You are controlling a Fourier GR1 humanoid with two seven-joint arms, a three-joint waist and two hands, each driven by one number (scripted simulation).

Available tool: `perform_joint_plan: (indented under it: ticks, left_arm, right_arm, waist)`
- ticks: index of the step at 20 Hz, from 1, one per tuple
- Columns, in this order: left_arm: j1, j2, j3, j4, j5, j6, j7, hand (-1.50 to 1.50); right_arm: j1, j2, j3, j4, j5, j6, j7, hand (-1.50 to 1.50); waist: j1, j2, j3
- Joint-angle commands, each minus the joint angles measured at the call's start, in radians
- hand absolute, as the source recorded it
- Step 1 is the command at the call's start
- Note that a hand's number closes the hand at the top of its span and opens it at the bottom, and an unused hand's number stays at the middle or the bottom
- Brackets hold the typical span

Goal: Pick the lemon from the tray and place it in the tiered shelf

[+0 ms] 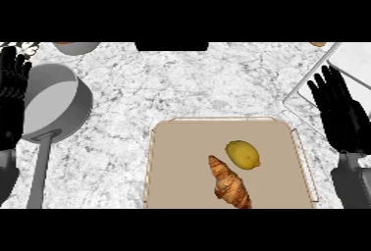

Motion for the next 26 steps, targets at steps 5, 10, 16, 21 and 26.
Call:
perform_joint_plan:
  ticks: [5, 10, 16, 21, 26]
  left_arm:
    - [0.001, -0.096, -0.191, 0.048, -0.048, -0.059, 0.087, 0.0]
    - [0.047, -0.131, -0.231, 0.06, -0.028, -0.077, 0.107, 0.0]
    - [-0.016, -0.236, -0.309, 0.106, -0.092, -0.028, 0.17, 0.0]
    - [0.032, -0.227, -0.262, 0.113, -0.094, -0.076, 0.144, 0.0]
    - [0.031, -0.294, -0.314, 0.117, -0.146, -0.008, 0.155, 0.0]
  right_arm:
    - [-0.214, -0.101, 0.183, 0.078, 0.044, 0.283, 0.084, -1.5]
    - [-0.162, -0.264, 0.17, 0.1, 0.299, 0.164, 0.032, 1.5]
    - [-0.112, 0.032, 0.13, 0.386, 0.351, -0.057, -0.391, -1.5]
    - [-0.164, -0.084, 0.042, 0.444, 0.186, 0.284, -0.418, -1.5]
    - [-0.24, -0.197, 0.182, 0.375, 0.308, 0.4, -0.283, -1.5]
  waist:
    - [0.024, 0.018, -0.015]
    - [-0.009, 0.019, -0.034]
    - [-0.002, 0.01, -0.012]
    - [-0.005, 0.001, -0.014]
    - [-0.007, -0.003, -0.016]
